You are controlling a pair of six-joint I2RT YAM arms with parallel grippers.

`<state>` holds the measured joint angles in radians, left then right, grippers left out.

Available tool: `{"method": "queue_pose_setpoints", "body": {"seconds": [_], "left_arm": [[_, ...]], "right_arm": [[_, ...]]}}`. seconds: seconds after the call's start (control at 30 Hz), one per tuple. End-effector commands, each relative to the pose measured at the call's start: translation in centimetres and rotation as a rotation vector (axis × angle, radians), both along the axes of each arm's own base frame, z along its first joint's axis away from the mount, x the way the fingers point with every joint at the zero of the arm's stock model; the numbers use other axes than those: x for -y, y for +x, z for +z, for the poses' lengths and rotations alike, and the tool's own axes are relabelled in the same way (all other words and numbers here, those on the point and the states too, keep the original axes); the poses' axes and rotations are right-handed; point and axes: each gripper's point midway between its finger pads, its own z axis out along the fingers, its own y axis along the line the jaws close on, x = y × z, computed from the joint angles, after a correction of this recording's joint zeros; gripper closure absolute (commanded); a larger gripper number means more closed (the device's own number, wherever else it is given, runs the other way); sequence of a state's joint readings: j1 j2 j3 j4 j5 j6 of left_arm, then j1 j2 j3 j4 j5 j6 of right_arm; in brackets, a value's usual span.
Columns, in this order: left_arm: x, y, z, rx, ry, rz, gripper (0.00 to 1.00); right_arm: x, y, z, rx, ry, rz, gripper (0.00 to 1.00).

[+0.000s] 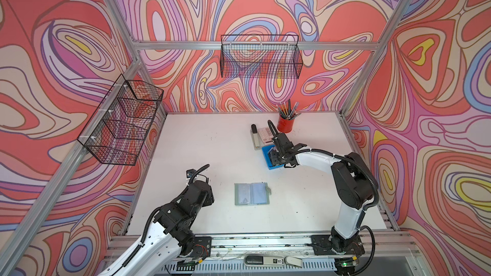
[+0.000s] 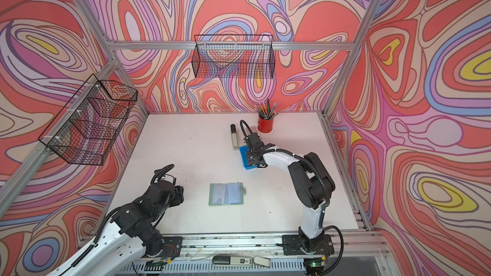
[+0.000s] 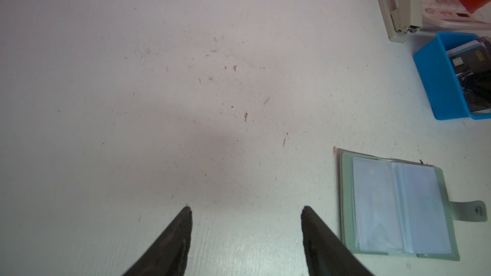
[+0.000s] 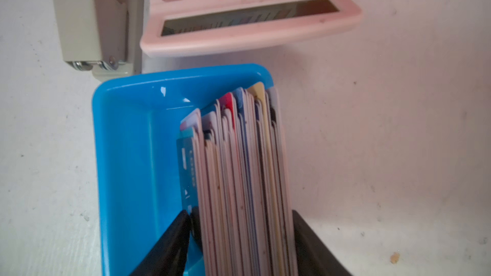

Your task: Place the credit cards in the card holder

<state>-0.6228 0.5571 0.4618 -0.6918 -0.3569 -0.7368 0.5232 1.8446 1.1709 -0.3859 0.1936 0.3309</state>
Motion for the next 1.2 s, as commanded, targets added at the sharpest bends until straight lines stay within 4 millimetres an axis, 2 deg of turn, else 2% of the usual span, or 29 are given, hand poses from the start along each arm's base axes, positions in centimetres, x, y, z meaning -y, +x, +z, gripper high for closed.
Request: {"method": "queue_pose_setpoints", "body": {"seconds": [0.0, 0.1, 0.27, 0.4, 0.5, 0.57, 0.63, 0.8, 1.0, 1.17], "left_arm": [[-0.6, -0.5, -0.5, -0.018, 0.017, 0.017, 0.33], [-0.5, -0.5, -0.5, -0.019, 0.014, 0.015, 0.33], [-0.5, -0.5, -0.5, -0.017, 0.013, 0.014, 0.33], [-0.5, -0.5, -0.5, -0.018, 0.013, 0.014, 0.33], [-0.5, -0.5, -0.5, -0.018, 0.013, 0.014, 0.33], [-0.5, -0.5, -0.5, -0.016, 0.011, 0.016, 0.33], [-0.6, -0.5, -0.5, -0.015, 0.013, 0.016, 0.33], [-0.6, -0.5, -0.5, -0.017, 0.017, 0.017, 0.33], [-0.6, -0.5, -0.5, -0.015, 0.013, 0.018, 0.33], [-0.6, -0.6, -0.5, -0.011, 0.011, 0.019, 0.33]], "right_arm": [[1.1, -0.4, 1.6, 0.03, -0.017, -0.037, 0.42], [1.1, -0.4, 1.9, 0.039, -0.014, -0.037, 0.49], [0.9, -0.5, 1.5, 0.027, -0.012, -0.038, 0.52], [0.6, -0.6, 1.4, 0.027, -0.015, -0.033, 0.52], [0.8, -0.5, 1.2, 0.022, -0.034, -0.042, 0.44], [1.1, -0.4, 1.3, 0.026, -0.052, -0.05, 0.44], [1.1, -0.4, 1.3, 0.025, -0.053, -0.053, 0.46], [0.8, -0.5, 1.0, 0.016, -0.043, -0.048, 0.62], [0.3, -0.3, 1.1, 0.016, -0.035, -0.044, 0.65], [-0.5, -0.7, 0.1, -0.014, 0.014, -0.035, 0.63]]}}
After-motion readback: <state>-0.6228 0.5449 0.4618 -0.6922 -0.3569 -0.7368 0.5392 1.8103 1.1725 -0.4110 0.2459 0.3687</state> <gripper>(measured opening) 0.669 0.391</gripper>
